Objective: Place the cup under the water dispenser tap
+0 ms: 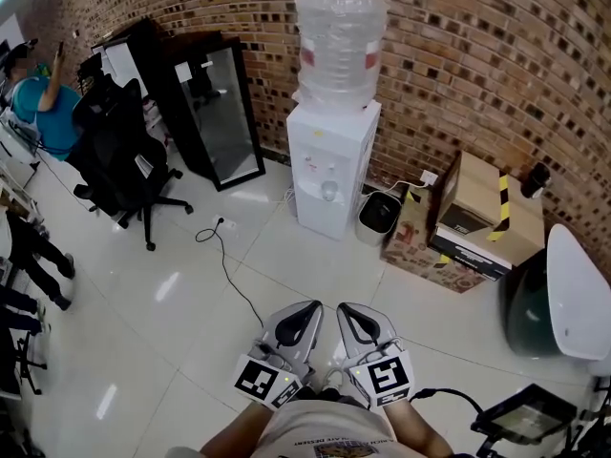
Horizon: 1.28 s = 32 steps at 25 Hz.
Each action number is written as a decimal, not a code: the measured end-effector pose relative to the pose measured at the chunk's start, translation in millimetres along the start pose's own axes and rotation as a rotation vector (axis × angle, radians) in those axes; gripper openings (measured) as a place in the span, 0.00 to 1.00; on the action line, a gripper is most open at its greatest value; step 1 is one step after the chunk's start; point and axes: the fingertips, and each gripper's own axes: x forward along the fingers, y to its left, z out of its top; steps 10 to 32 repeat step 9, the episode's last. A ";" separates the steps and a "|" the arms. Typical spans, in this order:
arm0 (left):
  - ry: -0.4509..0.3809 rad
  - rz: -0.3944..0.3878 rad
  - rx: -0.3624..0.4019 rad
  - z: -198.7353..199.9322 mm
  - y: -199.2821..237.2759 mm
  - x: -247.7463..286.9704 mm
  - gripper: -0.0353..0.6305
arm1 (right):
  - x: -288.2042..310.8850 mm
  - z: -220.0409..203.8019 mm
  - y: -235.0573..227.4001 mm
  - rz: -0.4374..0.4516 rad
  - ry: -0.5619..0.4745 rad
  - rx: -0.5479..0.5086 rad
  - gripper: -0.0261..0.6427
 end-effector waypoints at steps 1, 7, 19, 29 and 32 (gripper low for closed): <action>-0.002 -0.003 0.001 0.8 0.9 -1.2 0.03 | 1.2 0.7 2.4 0.001 0.000 -0.001 0.05; 0.001 -0.011 -0.003 1.4 7.6 -9.8 0.03 | 7.9 1.8 11.0 -0.004 -0.006 -0.011 0.05; 0.002 -0.013 -0.004 3.0 9.9 -12.3 0.03 | 9.6 4.0 13.7 -0.006 -0.004 -0.008 0.05; 0.002 -0.013 -0.004 3.0 9.9 -12.3 0.03 | 9.6 4.0 13.7 -0.006 -0.004 -0.008 0.05; 0.002 -0.013 -0.004 3.0 9.9 -12.3 0.03 | 9.6 4.0 13.7 -0.006 -0.004 -0.008 0.05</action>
